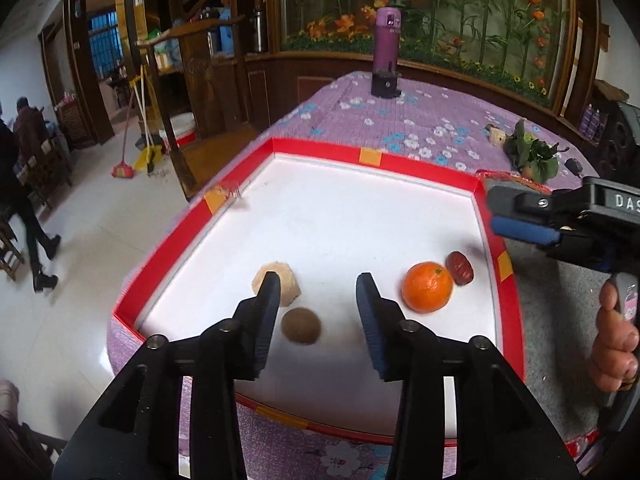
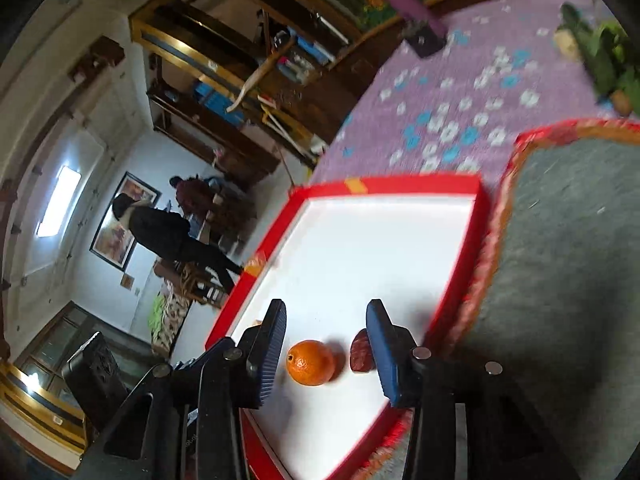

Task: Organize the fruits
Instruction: 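Move both open tools back over the gray mat, then grasp a red date with the left tool while the right tool grasps a tan cube, then carry the date with the left tool into the white tray while the right tool drops the cube there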

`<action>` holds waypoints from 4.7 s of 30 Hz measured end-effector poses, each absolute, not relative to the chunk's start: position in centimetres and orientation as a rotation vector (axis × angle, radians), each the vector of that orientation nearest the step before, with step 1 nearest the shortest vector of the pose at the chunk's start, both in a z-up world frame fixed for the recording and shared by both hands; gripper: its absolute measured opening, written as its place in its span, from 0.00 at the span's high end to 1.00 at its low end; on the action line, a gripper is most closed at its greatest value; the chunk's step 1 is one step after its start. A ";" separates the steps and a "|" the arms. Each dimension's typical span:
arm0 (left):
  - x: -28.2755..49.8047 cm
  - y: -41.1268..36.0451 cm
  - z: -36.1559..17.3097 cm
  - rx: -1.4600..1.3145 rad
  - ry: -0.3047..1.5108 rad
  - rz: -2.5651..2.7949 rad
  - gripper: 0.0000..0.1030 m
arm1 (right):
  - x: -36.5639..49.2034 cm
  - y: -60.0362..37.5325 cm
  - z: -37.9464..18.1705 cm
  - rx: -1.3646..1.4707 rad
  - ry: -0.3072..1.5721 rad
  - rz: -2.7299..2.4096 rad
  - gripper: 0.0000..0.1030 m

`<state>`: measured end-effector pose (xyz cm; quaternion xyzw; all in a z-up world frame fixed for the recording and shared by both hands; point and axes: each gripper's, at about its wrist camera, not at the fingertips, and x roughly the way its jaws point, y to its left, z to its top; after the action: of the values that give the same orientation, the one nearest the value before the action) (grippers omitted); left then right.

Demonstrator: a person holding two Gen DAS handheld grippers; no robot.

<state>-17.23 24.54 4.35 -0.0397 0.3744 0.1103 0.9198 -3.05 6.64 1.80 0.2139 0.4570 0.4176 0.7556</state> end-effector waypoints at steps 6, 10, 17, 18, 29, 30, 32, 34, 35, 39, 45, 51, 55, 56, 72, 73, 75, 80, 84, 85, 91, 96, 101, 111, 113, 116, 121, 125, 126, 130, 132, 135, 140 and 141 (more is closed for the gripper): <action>-17.2 21.0 5.2 -0.055 0.745 0.126 0.46 | -3.7 1.1 3.0 0.464 0.918 0.820 0.60; -16.8 17.6 5.0 -0.015 0.762 0.039 0.46 | -3.9 -3.9 3.1 0.510 0.895 0.762 0.60; -16.5 12.5 4.1 0.052 0.802 -0.069 0.46 | -5.7 -14.5 3.7 0.615 0.816 0.620 0.59; -16.6 12.0 4.0 0.057 0.808 -0.079 0.46 | -6.0 -16.0 3.7 0.625 0.802 0.596 0.59; -16.7 8.7 4.2 0.096 0.826 -0.134 0.46 | -6.2 -23.5 2.0 0.722 0.859 0.398 0.59; -16.7 8.5 4.2 0.096 0.829 -0.140 0.46 | -6.0 -23.4 1.9 0.716 0.870 0.388 0.59; -16.5 8.1 4.2 0.098 0.839 -0.153 0.46 | -5.4 -23.2 1.2 0.699 0.895 0.348 0.59; -16.1 7.5 4.3 0.103 0.843 -0.177 0.46 | -4.6 -23.1 0.3 0.710 0.927 0.317 0.64; -15.9 7.2 4.4 0.105 0.844 -0.191 0.46 | -4.1 -23.0 -0.3 0.719 0.944 0.321 0.65; -14.1 5.7 4.9 0.134 0.844 -0.260 0.46 | -3.6 -23.4 -1.1 0.733 0.918 0.325 0.77; -9.1 3.3 4.2 0.135 0.899 -0.358 0.47 | -3.8 -25.1 -2.2 0.855 0.904 0.391 0.81; -6.1 0.5 2.6 0.185 0.956 -0.419 0.54 | -4.1 -25.3 -2.3 0.855 0.903 0.392 0.81; -4.8 -0.6 1.8 0.215 0.991 -0.458 0.64 | -4.2 -25.4 -2.3 0.857 0.905 0.392 0.81; -4.5 -0.8 1.6 0.214 0.999 -0.463 0.65 | -4.2 -25.3 -2.2 0.857 0.907 0.392 0.81; -3.1 -3.2 1.0 0.269 0.996 -0.520 0.78 | -3.4 -24.6 -2.2 0.841 0.910 0.387 0.80; -3.3 -3.2 1.0 0.265 0.993 -0.522 0.84 | -3.3 -24.6 -2.2 0.841 0.909 0.386 0.80; -3.5 -3.1 1.0 0.258 0.984 -0.516 0.85 | -3.3 -24.8 -2.3 0.857 0.905 0.390 0.81; -4.3 -2.3 1.1 0.196 0.958 -0.484 0.86 | -3.5 -24.9 -1.7 0.871 0.858 0.423 0.83; -5.6 -0.8 2.0 0.133 0.915 -0.450 0.86 | -3.9 -24.7 -0.6 0.856 0.799 0.457 0.83; -6.0 -0.5 2.3 0.120 0.904 -0.445 0.86 | -4.0 -24.7 -0.3 0.852 0.782 0.466 0.83; -9.2 1.8 4.3 0.064 0.830 -0.396 0.85 | -4.0 -23.9 0.3 0.809 0.768 0.484 0.85; -11.5 3.5 5.1 0.066 0.773 -0.316 0.85 | -3.8 -23.0 0.2 0.775 0.788 0.481 0.85; -12.2 5.5 5.8 0.054 0.733 -0.237 0.85 | -3.6 -22.7 0.1 0.749 0.794 0.480 0.85; -13.3 8.1 7.2 0.080 0.653 -0.111 0.85 | -3.3 -22.0 0.1 0.740 0.790 0.486 0.85; -13.5 8.8 7.4 0.081 0.640 -0.088 0.85 | -3.2 -21.9 -0.3 0.773 0.801 0.498 0.85; -13.8 9.9 7.6 0.086 0.623 -0.053 0.85 | -3.1 -21.4 -0.8 0.830 0.833 0.524 0.85; -14.3 11.9 7.6 0.072 0.613 -0.006 0.85 | -2.6 -18.0 -1.7 0.964 0.906 0.643 0.85; -14.7 13.7 7.5 0.067 0.603 0.036 0.85 | -2.3 -13.6 -1.5 0.967 0.959 0.722 0.85; -14.8 14.0 7.5 0.064 0.603 0.041 0.85 | -2.3 -12.3 -1.3 0.957 0.972 0.742 0.85; -15.1 15.7 7.1 0.043 0.605 0.064 0.85 | -2.2 -7.8 -0.6 0.927 1.014 0.810 0.85; -15.2 16.3 6.9 0.036 0.607 0.072 0.85 | -2.3 -5.5 -0.1 0.897 1.027 0.836 0.85; -15.4 17.3 6.6 0.025 0.610 0.084 0.85 | -2.4 -2.8 0.6 0.864 1.043 0.871 0.85; -15.4 18.6 6.0 0.010 0.622 0.098 0.85 | -2.8 0.6 1.1 0.804 1.065 0.901 0.85; -15.5 18.9 5.9 0.006 0.625 0.101 0.85 | -2.9 1.2 1.0 0.795 1.073 0.903 0.85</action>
<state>-15.46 18.94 5.91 0.0028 0.3073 0.0497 0.9503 -2.88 1.18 0.99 0.3557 0.4804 0.4042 0.6923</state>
